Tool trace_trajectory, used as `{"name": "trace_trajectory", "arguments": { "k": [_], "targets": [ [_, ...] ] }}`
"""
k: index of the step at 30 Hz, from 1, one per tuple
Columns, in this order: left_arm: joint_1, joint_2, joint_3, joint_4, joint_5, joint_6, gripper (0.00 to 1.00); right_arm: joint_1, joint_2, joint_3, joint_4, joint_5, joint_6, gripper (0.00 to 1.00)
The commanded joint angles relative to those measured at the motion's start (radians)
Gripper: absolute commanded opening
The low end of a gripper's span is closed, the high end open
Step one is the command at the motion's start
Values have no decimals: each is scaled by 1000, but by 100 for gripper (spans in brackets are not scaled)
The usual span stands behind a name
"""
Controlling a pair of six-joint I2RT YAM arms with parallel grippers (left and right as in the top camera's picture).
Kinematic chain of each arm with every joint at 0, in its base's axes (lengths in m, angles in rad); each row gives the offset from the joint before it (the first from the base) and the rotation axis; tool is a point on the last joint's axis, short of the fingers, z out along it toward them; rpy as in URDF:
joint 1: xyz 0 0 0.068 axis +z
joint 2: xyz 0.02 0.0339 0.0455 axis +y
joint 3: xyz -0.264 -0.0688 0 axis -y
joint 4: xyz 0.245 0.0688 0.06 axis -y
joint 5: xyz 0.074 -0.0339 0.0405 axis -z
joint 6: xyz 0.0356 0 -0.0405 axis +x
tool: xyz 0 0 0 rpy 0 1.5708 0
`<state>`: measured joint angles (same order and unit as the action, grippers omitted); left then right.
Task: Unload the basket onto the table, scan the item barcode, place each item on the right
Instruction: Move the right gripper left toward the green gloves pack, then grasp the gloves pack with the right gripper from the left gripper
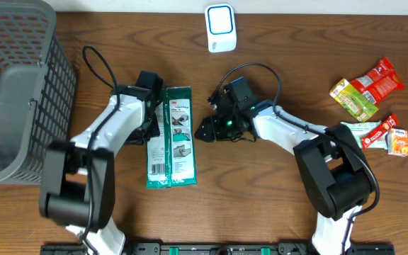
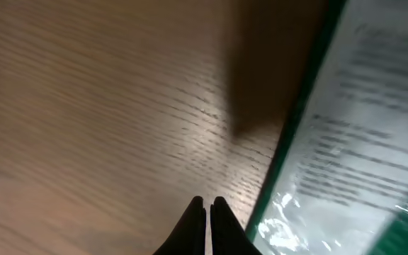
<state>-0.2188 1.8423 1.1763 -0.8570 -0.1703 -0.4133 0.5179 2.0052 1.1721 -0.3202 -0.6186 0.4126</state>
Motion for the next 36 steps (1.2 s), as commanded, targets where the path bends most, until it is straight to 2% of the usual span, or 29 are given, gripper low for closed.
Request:
{"name": "trace_trajectory", "arguments": {
  "k": [1,5,9,14,17,20,22,32,36],
  "targets": [
    [18,69,5,-2,90,66,7,35,-7,-17,4,-14,48,54],
    [19,117,5,2,103,71,7,51,-7,-26,20,17,91,52],
    [28,161,5,12,234,113,7,53,-7,-47,37,-20,107,51],
    [31,215,5,39,303,125,7,53,-7,-109,139,-87,142,49],
    [31,238,5,39,314,126,8,53,-7,-190,273,-95,197,48],
    [31,242,5,39,314,126,7,53,-7,-272,506,-179,218,51],
    [31,242,5,39,317,126,8,53,-7,-293,591,-197,242,51],
    [29,242,5,39,321,126,8,79,-7,-296,665,-126,246,50],
    [29,242,5,40,332,129,8,130,-7,-296,671,-53,259,55]
  ]
}}
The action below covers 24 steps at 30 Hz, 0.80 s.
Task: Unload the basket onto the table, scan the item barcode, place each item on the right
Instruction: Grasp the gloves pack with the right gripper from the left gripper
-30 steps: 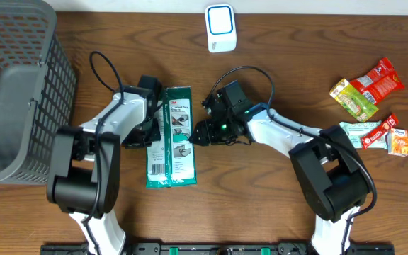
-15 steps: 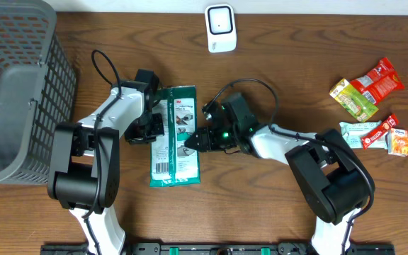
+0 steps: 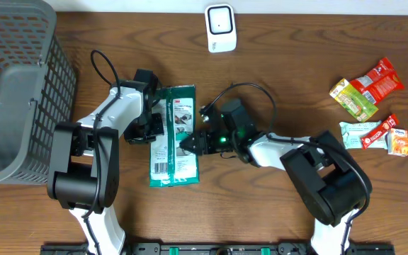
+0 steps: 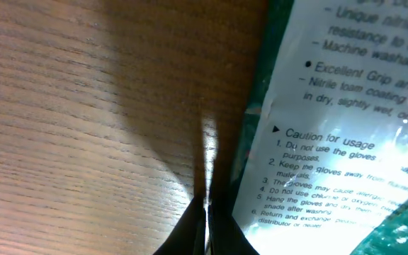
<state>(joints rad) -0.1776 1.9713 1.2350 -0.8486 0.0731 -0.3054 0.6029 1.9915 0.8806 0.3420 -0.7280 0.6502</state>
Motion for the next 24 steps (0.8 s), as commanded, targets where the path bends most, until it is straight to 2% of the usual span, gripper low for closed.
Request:
{"name": "trace_trajectory", "arguments": {
  "k": [1,5,10,11,12,14,17,19,21,22,24],
  "targets": [
    [-12,113,-54,35,111,35,8,56,7,-5,14,69,29,55],
    [-11,113,-54,50,145,50,8,86,7,-5,73,83,39,53],
    [-12,113,-54,50,144,50,8,95,7,-5,150,68,64,47],
    [-12,113,-54,50,144,50,8,95,7,-5,154,68,64,42],
    [-12,113,-54,51,144,50,8,95,7,-5,156,64,64,33],
    [-11,113,-54,54,144,50,8,95,7,-5,155,63,64,25],
    [-12,113,-54,57,144,51,8,95,7,-5,146,64,40,21],
    [-11,113,-54,61,144,50,8,95,7,-5,134,64,-1,10],
    [-11,113,-54,64,144,51,8,94,7,-5,116,64,-19,11],
    [-11,113,-54,65,144,51,8,94,7,-5,104,64,-24,16],
    [-11,113,-54,66,144,56,8,90,7,-5,70,63,-24,12]
  ]
}}
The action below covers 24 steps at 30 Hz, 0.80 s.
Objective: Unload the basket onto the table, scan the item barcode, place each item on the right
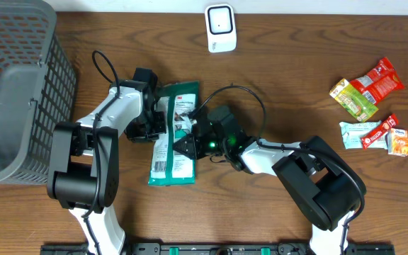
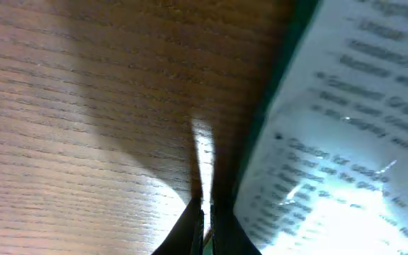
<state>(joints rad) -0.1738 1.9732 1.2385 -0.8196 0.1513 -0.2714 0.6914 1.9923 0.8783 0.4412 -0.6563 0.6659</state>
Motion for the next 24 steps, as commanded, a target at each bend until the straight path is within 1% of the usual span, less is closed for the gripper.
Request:
{"name": "trace_trajectory", "arguments": {
  "k": [1,3,6,7,10,12,13,14,17,18,19,20,24],
  "targets": [
    [-15,106,-58,33,66,39,8,-4,6,-2,-48,-37,-58,1],
    [-15,86,-57,30,66,43,8,-15,3,-2,-54,-71,-87,1],
    [-14,-8,-57,33,35,41,9,-47,-31,-2,-108,-70,-143,1],
    [-14,-66,-57,33,-15,30,11,-64,-58,-2,-150,-71,-172,1],
    [-14,-196,-57,32,-127,3,12,-102,-142,0,-300,-33,-262,1],
    [-12,-254,-57,32,-155,0,14,-117,-188,0,-380,25,-304,1],
    [-5,-301,-57,32,-167,0,21,-124,-225,0,-436,86,-336,1],
    [4,-335,-57,33,-168,0,25,-127,-246,1,-468,124,-354,1],
    [55,-425,-57,39,-167,-18,46,-128,-332,1,-565,231,-426,1],
    [69,-440,-57,40,-167,-18,50,-128,-341,1,-573,233,-439,1],
    [92,-459,-57,41,-167,-18,56,-124,-361,1,-587,232,-469,1],
    [119,-473,-57,41,-167,-18,60,-119,-369,1,-592,233,-494,1],
    [188,-476,-57,41,-167,-18,74,-109,-377,3,-590,237,-610,1]
  ]
}}
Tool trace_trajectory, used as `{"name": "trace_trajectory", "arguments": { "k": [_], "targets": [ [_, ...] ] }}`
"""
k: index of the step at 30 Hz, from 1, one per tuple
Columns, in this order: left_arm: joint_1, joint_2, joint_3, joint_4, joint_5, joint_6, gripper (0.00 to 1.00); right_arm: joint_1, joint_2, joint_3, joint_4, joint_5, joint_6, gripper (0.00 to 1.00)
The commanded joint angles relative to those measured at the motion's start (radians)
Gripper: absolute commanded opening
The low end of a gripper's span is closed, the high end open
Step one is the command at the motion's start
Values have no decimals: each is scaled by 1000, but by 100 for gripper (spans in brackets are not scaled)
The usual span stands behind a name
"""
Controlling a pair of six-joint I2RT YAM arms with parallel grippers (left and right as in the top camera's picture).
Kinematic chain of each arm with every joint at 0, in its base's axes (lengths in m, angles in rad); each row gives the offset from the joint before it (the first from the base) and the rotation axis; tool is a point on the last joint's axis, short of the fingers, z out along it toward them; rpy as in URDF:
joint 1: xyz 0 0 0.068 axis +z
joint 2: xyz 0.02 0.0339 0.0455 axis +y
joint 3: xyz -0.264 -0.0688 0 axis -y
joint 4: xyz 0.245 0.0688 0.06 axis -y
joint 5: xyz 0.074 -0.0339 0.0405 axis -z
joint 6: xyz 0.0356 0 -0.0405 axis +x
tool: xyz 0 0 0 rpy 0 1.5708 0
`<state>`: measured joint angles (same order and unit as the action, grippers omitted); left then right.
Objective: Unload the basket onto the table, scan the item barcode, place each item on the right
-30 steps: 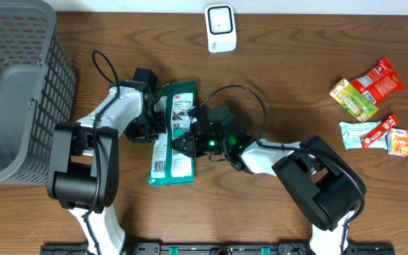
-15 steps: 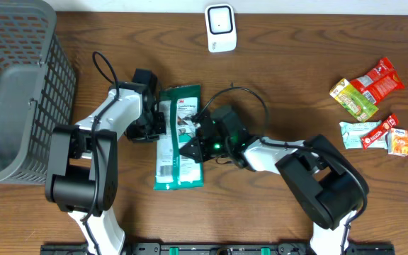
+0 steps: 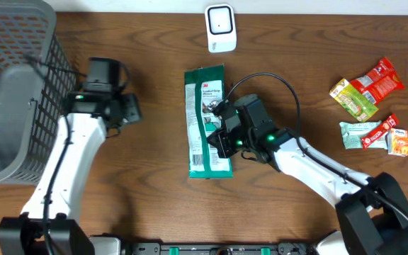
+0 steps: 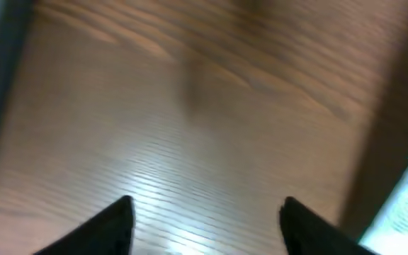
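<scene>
The green 3M glove package (image 3: 205, 106) lies lengthwise on the wooden table, its printed face up. My right gripper (image 3: 220, 133) sits at the package's right edge about halfway down and looks shut on that edge. The white barcode scanner (image 3: 219, 27) stands at the table's far edge, beyond the package. My left gripper (image 3: 129, 111) is open over bare wood well to the left of the package. In the blurred left wrist view that gripper (image 4: 207, 219) has its dark fingertips (image 4: 119, 216) far apart, and a corner of the package shows at the right.
A grey mesh basket (image 3: 13, 85) fills the left side of the table. Several snack packets (image 3: 370, 88) lie at the far right. The right arm's black cable (image 3: 289, 88) loops over the table behind the wrist.
My left gripper has left the package's left edge, moved left and opened. The package now lies further right and nearer the scanner, with my right gripper at its right edge.
At first my left gripper was shut at the package's left edge, with the right gripper a little way to the package's right. The right gripper then stood on top of the package while the left stayed put. Now the left has withdrawn and the package sits right of where it lay.
</scene>
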<state>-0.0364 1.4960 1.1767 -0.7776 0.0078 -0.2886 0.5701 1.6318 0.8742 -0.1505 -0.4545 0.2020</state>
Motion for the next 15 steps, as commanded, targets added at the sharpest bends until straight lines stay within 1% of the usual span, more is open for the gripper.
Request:
{"name": "trace_trajectory", "arguments": {
  "k": [1,3,5,7,10,12,15],
  "targets": [
    [59,2,5,-2,-23,-1,75,11,-16,13,1,35,-158,1],
    [69,1,5,0,-23,-1,76,6,-16,47,-23,35,-188,1],
    [69,1,5,2,-23,-1,82,5,-16,109,-82,35,-220,1],
    [69,1,5,1,-23,-1,83,6,-16,188,-179,35,-270,1],
    [69,1,5,1,-23,-1,83,6,-16,342,-378,75,-365,1],
    [69,2,5,1,-24,0,83,6,-16,515,-545,170,-445,1],
    [69,2,5,1,-24,-1,84,6,-16,634,-617,214,-525,1]
  ]
}}
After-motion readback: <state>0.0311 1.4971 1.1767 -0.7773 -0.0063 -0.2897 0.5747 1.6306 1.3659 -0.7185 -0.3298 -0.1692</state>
